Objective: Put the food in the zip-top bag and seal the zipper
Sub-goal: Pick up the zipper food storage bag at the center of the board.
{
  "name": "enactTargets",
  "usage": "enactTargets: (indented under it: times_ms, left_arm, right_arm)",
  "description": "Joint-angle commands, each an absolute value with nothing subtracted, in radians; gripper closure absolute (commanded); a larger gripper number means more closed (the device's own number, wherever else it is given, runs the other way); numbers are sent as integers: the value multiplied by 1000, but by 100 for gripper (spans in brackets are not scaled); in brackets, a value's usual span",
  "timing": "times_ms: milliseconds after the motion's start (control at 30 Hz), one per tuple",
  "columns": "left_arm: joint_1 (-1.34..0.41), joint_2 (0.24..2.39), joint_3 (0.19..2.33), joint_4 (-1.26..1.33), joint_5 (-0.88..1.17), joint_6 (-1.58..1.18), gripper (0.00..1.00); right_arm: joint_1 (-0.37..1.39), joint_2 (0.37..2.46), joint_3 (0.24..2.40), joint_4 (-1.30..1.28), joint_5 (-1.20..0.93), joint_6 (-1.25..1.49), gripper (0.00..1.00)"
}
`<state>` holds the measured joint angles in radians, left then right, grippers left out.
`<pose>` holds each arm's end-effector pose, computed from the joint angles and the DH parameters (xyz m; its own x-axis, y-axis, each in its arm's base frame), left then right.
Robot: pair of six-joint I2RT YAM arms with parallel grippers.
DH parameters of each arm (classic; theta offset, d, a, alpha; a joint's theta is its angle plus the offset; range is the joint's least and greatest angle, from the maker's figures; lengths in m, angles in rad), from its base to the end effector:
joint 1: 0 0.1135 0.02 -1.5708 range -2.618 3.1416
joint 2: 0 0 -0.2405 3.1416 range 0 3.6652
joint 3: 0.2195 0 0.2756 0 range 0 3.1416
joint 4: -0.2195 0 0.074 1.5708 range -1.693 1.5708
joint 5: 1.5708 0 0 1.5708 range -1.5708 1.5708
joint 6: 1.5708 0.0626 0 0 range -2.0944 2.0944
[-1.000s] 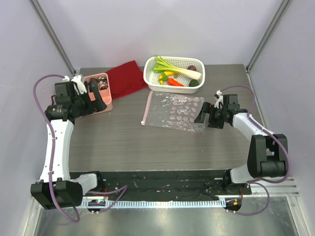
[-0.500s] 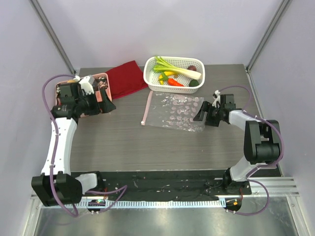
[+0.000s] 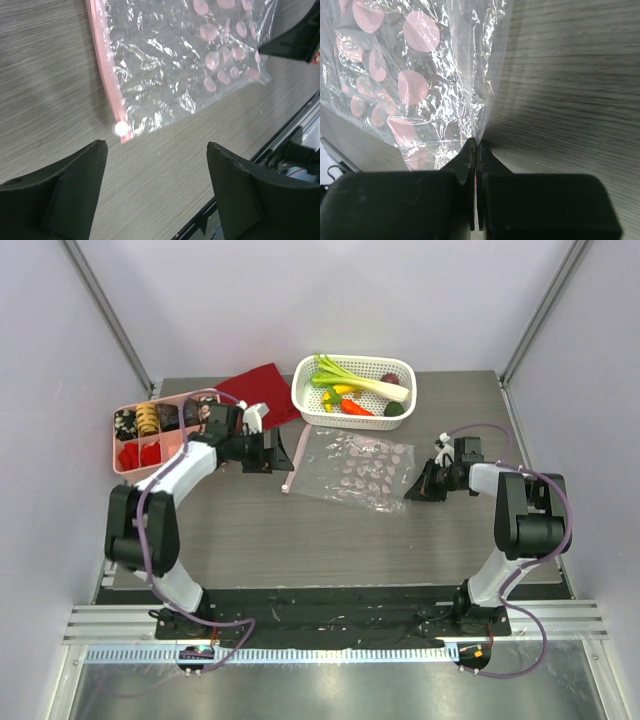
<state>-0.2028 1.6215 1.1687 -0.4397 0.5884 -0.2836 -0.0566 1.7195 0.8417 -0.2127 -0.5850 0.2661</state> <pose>0.3647 -0.1105 0.1918 -0.8746 -0.0578 -0.4815 0.2750 0.7588 -0.5905 0.3334 0.0157 0.0708 -0.9089 0.2711 -0.3170 0.0326 0.8038 0.5940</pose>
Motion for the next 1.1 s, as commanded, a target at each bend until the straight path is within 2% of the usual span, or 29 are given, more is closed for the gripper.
enactTargets:
  times_ms: [0, 33, 233, 500, 667, 800, 833, 867, 900, 933, 967, 1033, 1067]
  left_arm:
    - [-212, 1722, 1235, -230, 641, -400, 20]
    - [-216, 1776, 1253, -192, 644, -414, 24]
    - [-235, 1934, 1342, -108, 592, -463, 31]
    - [-235, 2100, 1440, -69, 519, -488, 33]
    - [-253, 2135, 1457, -66, 548, -482, 37]
    - [-281, 2129, 1480, -67, 618, -485, 54]
    - [-290, 2117, 1485, -69, 636, -479, 69]
    - [-308, 2105, 1492, -80, 655, -469, 77]
    - [-317, 2094, 1509, -92, 660, -460, 91]
    - [-327, 2080, 1517, -125, 658, -436, 96]
    - [-333, 2047, 1523, -139, 660, -422, 100]
    - [-344, 2010, 1540, -185, 683, -367, 100]
    - [-348, 1979, 1552, -217, 687, -336, 100]
  right_arm:
    - [-60, 1769, 841, -290, -584, 195, 99]
    - [-60, 1773, 841, -290, -583, 195, 99]
    - [-60, 1804, 841, -305, -571, 184, 99]
    - [-78, 1815, 815, -311, -568, 172, 99]
    - [-84, 1830, 815, -308, -572, 173, 99]
    - [-84, 1836, 808, -295, -586, 186, 99]
    - [-84, 1835, 808, -290, -587, 189, 99]
    - [-84, 1833, 807, -287, -595, 190, 99]
    - [-84, 1827, 807, -285, -598, 192, 99]
    - [-84, 1819, 807, -285, -600, 193, 99]
    - [-84, 1809, 805, -285, -601, 192, 98]
    - [-89, 1760, 807, -290, -597, 192, 87]
    - [-107, 1741, 808, -293, -597, 193, 78]
